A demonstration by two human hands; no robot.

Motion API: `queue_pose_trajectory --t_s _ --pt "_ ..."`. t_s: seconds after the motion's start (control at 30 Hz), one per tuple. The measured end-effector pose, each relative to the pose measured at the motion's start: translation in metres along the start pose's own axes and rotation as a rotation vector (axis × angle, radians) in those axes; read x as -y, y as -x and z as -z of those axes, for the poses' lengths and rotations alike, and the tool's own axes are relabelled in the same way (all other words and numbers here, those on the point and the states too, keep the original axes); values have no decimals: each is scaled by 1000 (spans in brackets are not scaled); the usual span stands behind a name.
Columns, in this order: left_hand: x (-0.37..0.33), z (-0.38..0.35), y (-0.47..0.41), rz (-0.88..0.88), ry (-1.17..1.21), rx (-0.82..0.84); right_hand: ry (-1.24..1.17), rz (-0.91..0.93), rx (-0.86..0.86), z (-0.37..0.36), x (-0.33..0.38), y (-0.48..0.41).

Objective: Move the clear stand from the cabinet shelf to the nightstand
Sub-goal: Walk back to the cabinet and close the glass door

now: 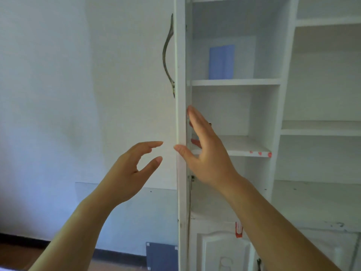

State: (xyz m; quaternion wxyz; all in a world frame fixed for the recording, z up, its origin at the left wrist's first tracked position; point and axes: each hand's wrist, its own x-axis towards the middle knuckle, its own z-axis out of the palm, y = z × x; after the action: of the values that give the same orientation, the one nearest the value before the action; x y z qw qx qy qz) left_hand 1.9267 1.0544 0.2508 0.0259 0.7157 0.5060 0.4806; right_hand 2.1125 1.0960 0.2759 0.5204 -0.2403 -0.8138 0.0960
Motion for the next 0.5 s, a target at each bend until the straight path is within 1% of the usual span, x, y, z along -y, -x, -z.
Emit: queue_pose_trajectory --t_s 0.1,0.33,0.5 --pt "4 -3 -5 -15 -10 18 -78 -9 20 -2 -1 -1" --pt "9 -16 -21 -75 8 37 -97 -23 3 4 -3 1" --pt "-2 -34 -45 -123 130 12 -87 -70 -38 26 -8 13"
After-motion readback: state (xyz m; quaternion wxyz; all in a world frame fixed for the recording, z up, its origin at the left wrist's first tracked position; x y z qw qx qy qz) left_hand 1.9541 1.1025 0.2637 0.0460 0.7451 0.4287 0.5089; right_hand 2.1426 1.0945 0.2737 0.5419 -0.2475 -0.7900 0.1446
